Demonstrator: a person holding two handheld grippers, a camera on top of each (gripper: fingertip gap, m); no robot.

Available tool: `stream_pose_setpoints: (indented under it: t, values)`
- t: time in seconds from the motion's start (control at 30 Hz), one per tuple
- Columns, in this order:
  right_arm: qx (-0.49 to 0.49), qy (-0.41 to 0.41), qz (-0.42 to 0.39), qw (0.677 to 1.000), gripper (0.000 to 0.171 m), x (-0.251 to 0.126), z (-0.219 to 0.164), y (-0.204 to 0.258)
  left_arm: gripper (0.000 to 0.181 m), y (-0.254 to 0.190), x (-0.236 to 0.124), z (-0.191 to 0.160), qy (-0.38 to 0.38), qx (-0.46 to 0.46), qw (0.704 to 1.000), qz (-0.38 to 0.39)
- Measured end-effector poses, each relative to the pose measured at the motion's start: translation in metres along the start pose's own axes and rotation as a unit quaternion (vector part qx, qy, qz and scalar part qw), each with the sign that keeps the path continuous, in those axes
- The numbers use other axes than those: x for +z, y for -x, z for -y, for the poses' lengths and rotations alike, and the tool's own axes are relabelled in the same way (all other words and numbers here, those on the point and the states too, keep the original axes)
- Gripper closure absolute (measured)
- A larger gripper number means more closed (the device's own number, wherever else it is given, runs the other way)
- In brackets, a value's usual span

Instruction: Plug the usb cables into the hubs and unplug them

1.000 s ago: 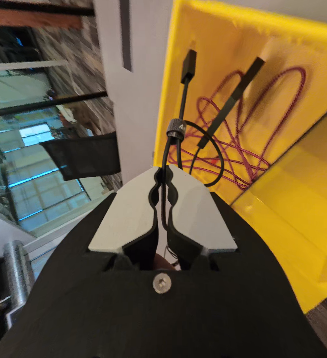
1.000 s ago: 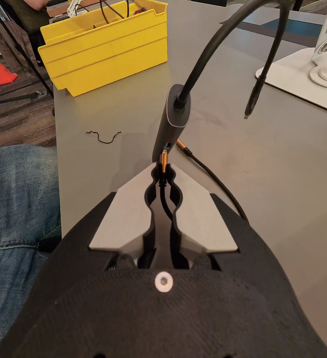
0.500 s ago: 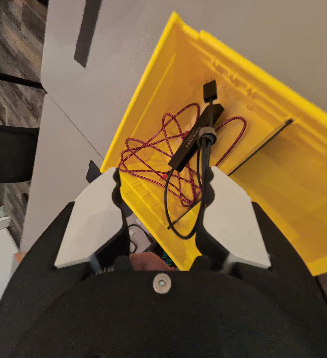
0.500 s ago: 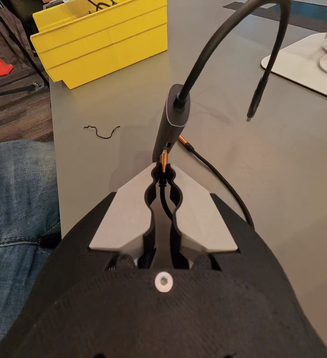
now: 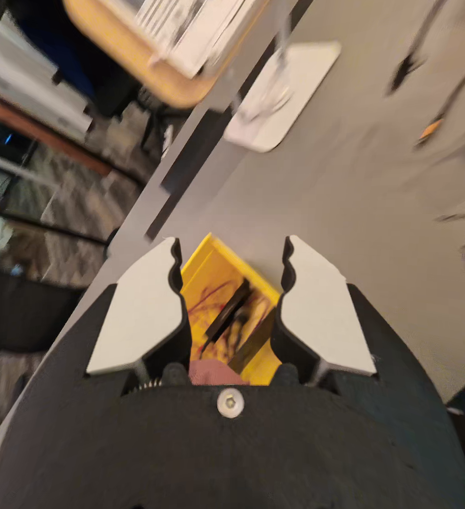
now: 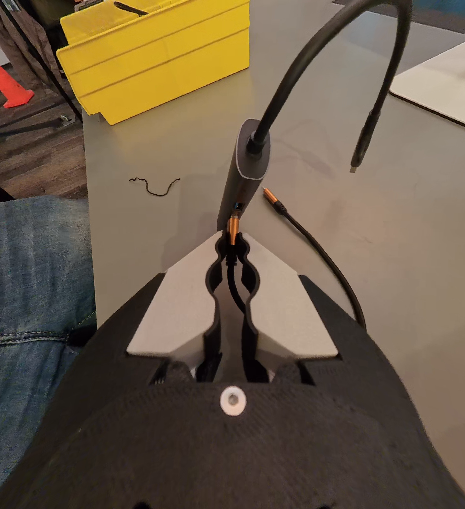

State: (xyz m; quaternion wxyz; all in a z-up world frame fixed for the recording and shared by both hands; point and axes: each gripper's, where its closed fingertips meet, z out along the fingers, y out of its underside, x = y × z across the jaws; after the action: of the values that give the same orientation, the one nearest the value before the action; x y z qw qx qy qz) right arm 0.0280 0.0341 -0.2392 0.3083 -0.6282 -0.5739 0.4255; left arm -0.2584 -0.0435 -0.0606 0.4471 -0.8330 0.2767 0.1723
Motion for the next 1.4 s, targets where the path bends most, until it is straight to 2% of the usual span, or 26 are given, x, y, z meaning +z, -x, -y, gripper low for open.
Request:
stream_pose_setpoints:
  t: [0.1, 0.2, 0.37, 0.47, 0.53, 0.63, 0.73, 0.83, 0.9, 0.97, 1.07, 1.13, 1.3, 1.33, 1.4]
  values:
    - [-0.009, 0.005, 0.017, 1.000, 0.167, 0.003, 0.004, 0.007, 0.111, -0.088, 0.026, 0.057, -0.053, 0.013, 0.993, -0.109]
    - [-0.024, 0.008, 0.036, 0.999, 0.167, 0.005, 0.009, 0.017, 0.104, -0.164, 0.056, 0.090, -0.078, 0.013, 0.976, -0.203]
    - [-0.046, 0.019, 0.085, 0.995, 0.167, 0.005, 0.017, 0.037, 0.116, -0.247, 0.099, 0.106, -0.081, -0.004, 0.945, -0.318]
    - [-0.058, 0.027, 0.098, 0.993, 0.167, 0.005, 0.020, 0.042, 0.138, -0.280, 0.111, 0.100, -0.065, -0.029, 0.919, -0.388]
    - [-0.066, 0.033, 0.093, 0.993, 0.167, 0.003, 0.020, 0.039, 0.160, -0.282, 0.114, 0.102, -0.073, -0.058, 0.913, -0.398]
    - [-0.072, 0.022, 0.088, 0.993, 0.164, 0.001, 0.025, 0.036, 0.161, -0.279, 0.113, 0.107, -0.083, -0.127, 0.892, -0.426]
    - [-0.108, 0.004, 0.033, 0.994, 0.150, 0.000, 0.035, 0.025, 0.163, -0.271, 0.114, 0.110, -0.077, -0.186, 0.876, -0.439]
    - [-0.199, -0.036, -0.019, 0.979, 0.139, -0.008, 0.052, 0.028, 0.163, -0.269, 0.106, 0.118, -0.070, -0.270, 0.828, -0.487]
    - [-0.290, -0.020, -0.063, 0.955, 0.139, -0.010, 0.052, 0.029, 0.163, -0.269, 0.101, 0.121, -0.063, -0.306, 0.800, -0.513]
    - [-0.348, -0.011, -0.073, 0.935, 0.141, -0.010, 0.051, 0.036, 0.163, -0.265, 0.092, 0.129, -0.073, -0.350, 0.755, -0.549]
    - [-0.342, -0.050, -0.056, 0.937, 0.158, -0.015, 0.059, 0.045, 0.164, -0.267, 0.084, 0.130, -0.070, -0.358, 0.728, -0.581]
    - [-0.317, -0.075, -0.024, 0.945, 0.158, -0.018, 0.064, 0.051, 0.163, -0.266, 0.078, 0.133, -0.072, -0.378, 0.700, -0.602]
    - [-0.259, -0.109, 0.027, 0.959, 0.159, -0.020, 0.068, 0.052, 0.161, -0.263, 0.075, 0.135, -0.085, -0.379, 0.695, -0.605]
    - [-0.236, -0.121, 0.041, 0.963, 0.158, -0.022, 0.071, 0.052, 0.157, -0.258, 0.077, 0.137, -0.099, -0.375, 0.708, -0.590]
    - [-0.181, -0.143, 0.071, 0.971, 0.158, -0.027, 0.076, 0.048, 0.130, -0.245, 0.078, 0.139, -0.135, -0.347, 0.750, -0.546]
